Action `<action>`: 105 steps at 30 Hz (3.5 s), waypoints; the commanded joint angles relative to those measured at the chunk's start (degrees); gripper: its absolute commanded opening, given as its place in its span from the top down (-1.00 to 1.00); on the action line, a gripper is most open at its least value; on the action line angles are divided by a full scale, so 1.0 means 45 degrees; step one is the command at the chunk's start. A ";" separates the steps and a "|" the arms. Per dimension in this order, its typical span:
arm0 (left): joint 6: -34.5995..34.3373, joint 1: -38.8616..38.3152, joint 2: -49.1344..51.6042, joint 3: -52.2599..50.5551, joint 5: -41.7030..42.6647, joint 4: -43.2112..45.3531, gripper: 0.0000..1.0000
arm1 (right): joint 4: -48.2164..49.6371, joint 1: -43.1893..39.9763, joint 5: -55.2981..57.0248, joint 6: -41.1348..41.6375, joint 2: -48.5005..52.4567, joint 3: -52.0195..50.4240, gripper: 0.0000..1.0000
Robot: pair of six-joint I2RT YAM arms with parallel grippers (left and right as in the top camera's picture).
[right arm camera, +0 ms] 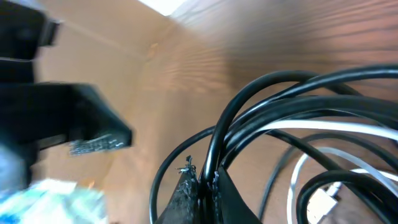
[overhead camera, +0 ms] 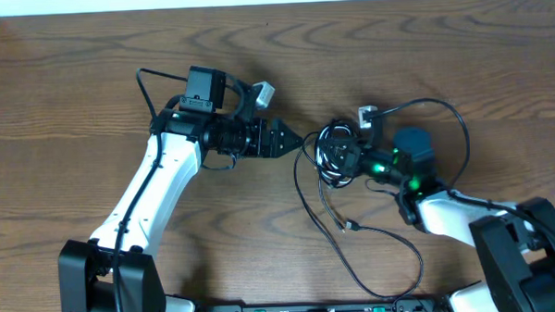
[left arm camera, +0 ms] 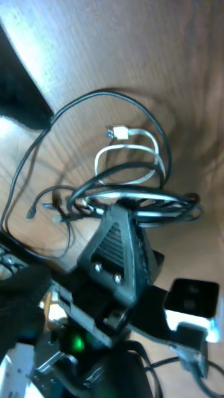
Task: Untangle cables
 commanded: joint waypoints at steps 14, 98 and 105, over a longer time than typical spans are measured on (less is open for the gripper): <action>0.0913 -0.1185 -0.0277 0.0204 0.1258 0.0029 -0.27 | 0.1598 -0.1141 -0.3827 0.2851 -0.0515 0.0058 0.98; 0.0534 0.6756 -0.0277 0.0204 -0.0311 -0.2312 0.85 | -0.4046 -0.6790 -0.2550 -0.2045 -0.0510 0.0053 0.97; 0.1010 0.6756 -0.0277 0.0204 0.3337 -0.2297 0.85 | -0.3759 -0.6246 -0.4813 -0.1627 -0.0510 0.0053 0.77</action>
